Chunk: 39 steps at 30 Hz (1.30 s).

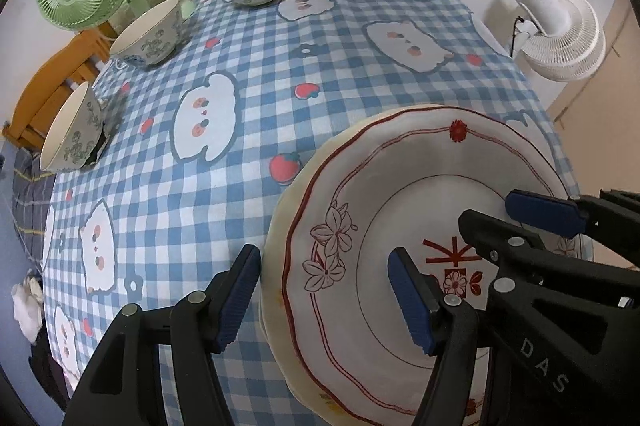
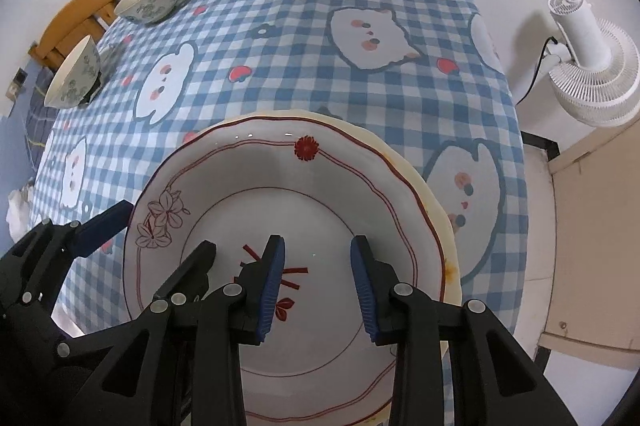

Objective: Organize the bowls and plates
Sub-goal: 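Open both grippers to release the red-trimmed plate on the stack, then move both grippers toward the large plain-interior bowl beside the fan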

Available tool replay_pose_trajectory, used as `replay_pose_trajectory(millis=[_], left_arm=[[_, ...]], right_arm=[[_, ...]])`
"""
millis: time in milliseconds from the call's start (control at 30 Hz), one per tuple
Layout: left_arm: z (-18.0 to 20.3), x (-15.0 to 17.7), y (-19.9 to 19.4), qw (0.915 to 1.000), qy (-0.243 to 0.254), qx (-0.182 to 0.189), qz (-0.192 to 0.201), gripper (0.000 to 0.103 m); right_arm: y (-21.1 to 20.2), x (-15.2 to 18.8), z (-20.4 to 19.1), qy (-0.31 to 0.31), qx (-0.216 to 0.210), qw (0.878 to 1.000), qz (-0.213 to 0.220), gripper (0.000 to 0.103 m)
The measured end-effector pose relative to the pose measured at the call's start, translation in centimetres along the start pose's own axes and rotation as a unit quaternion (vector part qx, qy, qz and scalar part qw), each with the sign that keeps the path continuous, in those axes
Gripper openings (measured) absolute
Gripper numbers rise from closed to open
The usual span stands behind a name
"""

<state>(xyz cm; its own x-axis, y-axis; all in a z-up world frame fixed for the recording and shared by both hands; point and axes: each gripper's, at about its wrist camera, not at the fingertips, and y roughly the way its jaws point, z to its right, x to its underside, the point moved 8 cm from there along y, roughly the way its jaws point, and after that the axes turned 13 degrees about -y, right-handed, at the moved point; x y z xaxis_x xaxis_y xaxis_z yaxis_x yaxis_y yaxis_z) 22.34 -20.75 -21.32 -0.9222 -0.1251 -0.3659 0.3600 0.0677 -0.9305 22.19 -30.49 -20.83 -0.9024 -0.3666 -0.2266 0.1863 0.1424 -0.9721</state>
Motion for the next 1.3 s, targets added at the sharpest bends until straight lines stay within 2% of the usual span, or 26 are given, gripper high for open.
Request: replay_pose_trajectory(millis=[167, 267, 400, 533, 700, 933, 1300], left_arm=[[-0.3, -0.5, -0.9, 0.9996, -0.019, 0.009, 0.016, 0.068], [-0.9, -1.0, -1.7, 0.9992, -0.023, 0.015, 0.031, 0.068], [-2.4, -1.6, -2.7, 0.9984, -0.029, 0.030, 0.038, 0.068], [-4.4, -2.2, -3.9, 0.9981, -0.022, 0.038, 0.042, 0.068], [-6.9, -2.9, -5.6, 0.9974, -0.013, 0.046, 0.053, 0.071], [-11.1, -4.3, -7.5, 0.9956, -0.021, 0.059, 0.070, 0.080], [-16.4, -5.8, -9.6, 0.9942, -0.021, 0.067, 0.081, 0.080]], right_arm=[[-0.3, -0.4, 0.2, 0.016, -0.005, 1.000, -0.003, 0.040], [-1.2, -1.0, -0.1, 0.019, 0.023, 0.999, 0.009, 0.043], [-2.4, -1.7, -1.2, 0.030, 0.037, 0.999, 0.019, 0.049], [-3.9, -2.2, -2.7, 0.049, 0.057, 0.997, 0.029, 0.056], [-5.7, -3.2, -5.0, 0.072, 0.068, 0.994, 0.044, 0.059], [-7.7, -4.8, -8.2, 0.090, 0.082, 0.990, 0.066, 0.067], [-9.6, -8.4, -13.8, 0.078, 0.079, 0.989, 0.094, 0.068]])
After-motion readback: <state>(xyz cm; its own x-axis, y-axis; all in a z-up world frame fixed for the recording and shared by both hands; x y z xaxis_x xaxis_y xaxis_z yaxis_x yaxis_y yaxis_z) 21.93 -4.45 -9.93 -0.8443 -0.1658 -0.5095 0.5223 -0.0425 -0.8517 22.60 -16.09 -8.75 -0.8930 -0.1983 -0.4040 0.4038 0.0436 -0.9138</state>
